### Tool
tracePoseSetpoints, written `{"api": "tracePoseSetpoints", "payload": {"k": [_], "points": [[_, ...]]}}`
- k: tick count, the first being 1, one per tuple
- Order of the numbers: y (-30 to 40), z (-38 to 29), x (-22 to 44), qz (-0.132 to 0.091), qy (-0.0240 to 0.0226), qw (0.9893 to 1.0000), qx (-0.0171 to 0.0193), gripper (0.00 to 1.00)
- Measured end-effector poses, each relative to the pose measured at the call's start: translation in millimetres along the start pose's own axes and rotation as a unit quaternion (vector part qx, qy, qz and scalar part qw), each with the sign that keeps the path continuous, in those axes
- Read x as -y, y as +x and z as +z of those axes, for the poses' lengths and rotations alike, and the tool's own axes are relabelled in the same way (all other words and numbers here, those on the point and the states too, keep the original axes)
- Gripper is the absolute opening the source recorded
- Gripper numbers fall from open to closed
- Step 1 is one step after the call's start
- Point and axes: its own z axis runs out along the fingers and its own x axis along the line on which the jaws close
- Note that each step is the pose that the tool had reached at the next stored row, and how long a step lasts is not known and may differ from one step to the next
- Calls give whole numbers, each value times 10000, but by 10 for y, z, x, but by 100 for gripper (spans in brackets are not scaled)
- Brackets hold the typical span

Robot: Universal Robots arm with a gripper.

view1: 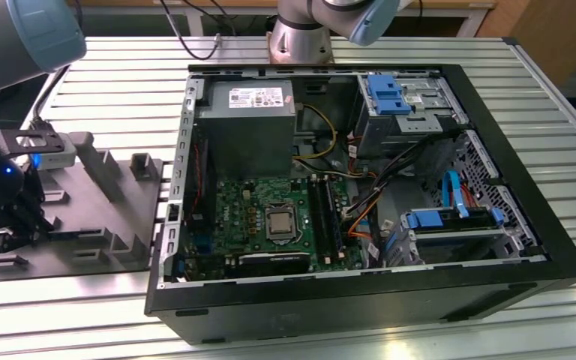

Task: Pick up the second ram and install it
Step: 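Pick up the second ram and move it above second insertion slot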

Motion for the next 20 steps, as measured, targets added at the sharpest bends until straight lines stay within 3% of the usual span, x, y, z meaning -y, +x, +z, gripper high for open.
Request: {"api": "tracePoseSetpoints", "payload": {"k": [2, 3, 17, 20], "points": [[0, 0, 0, 0, 0, 10000, 0, 20], [0, 1, 0, 0, 0, 10000, 0, 13], [0, 3, 0, 11, 0, 10000, 0, 12], [0, 4, 0, 230, 8, 9997, 11, 12]]}}
